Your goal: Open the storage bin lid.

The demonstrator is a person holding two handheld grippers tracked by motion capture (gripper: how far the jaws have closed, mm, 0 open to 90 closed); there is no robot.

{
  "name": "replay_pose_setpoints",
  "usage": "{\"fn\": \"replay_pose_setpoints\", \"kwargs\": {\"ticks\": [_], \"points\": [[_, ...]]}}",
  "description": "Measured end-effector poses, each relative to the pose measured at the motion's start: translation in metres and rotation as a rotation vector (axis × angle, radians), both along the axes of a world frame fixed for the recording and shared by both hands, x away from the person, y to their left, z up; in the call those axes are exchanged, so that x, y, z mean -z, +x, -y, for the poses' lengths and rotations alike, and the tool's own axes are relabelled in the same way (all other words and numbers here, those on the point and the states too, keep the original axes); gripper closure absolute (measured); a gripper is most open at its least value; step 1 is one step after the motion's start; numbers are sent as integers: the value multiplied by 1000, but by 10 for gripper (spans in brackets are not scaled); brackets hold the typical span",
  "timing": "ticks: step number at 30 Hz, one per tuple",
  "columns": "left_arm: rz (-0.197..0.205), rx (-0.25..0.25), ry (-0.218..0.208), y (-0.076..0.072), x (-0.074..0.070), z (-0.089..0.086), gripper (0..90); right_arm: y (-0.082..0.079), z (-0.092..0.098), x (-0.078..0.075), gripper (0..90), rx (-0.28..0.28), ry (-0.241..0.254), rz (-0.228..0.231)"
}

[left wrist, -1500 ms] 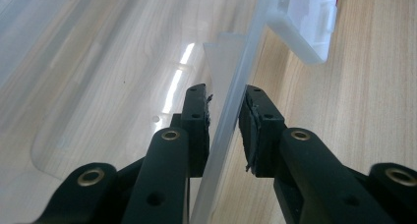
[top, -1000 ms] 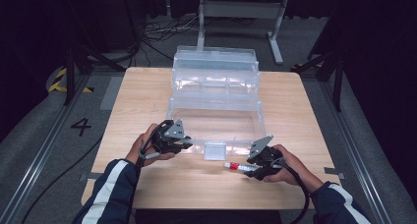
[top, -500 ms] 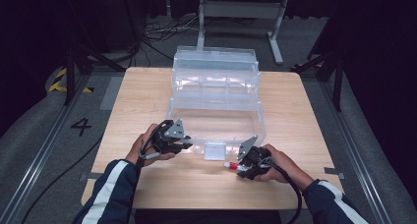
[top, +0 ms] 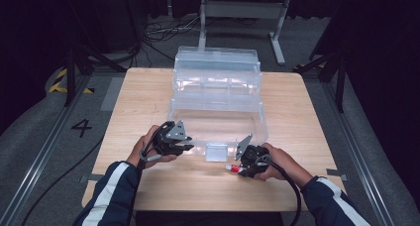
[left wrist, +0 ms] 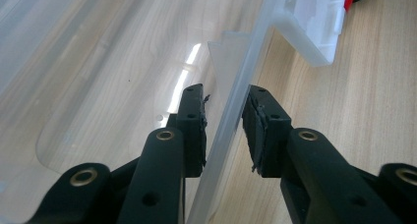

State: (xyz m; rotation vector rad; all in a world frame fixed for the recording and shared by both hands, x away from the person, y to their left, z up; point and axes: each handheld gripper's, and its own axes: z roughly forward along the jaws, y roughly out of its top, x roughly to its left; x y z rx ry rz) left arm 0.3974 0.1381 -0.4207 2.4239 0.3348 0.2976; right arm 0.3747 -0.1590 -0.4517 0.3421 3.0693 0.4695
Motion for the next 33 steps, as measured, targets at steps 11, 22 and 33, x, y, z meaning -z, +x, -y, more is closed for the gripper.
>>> {"fn": "replay_pose_setpoints", "kwargs": {"ticks": [11, 22, 33], "points": [[20, 1, 3, -3, -3, 2, 628, -5, 12, 0, 708, -23, 5, -4], [114, -83, -91, -18, -35, -18, 402, -9, 29, -12, 708, -11, 36, 13], [160, -235, -95, -37, -38, -49, 280, -6, 45, -20, 708, 10, 69, 30]]}}
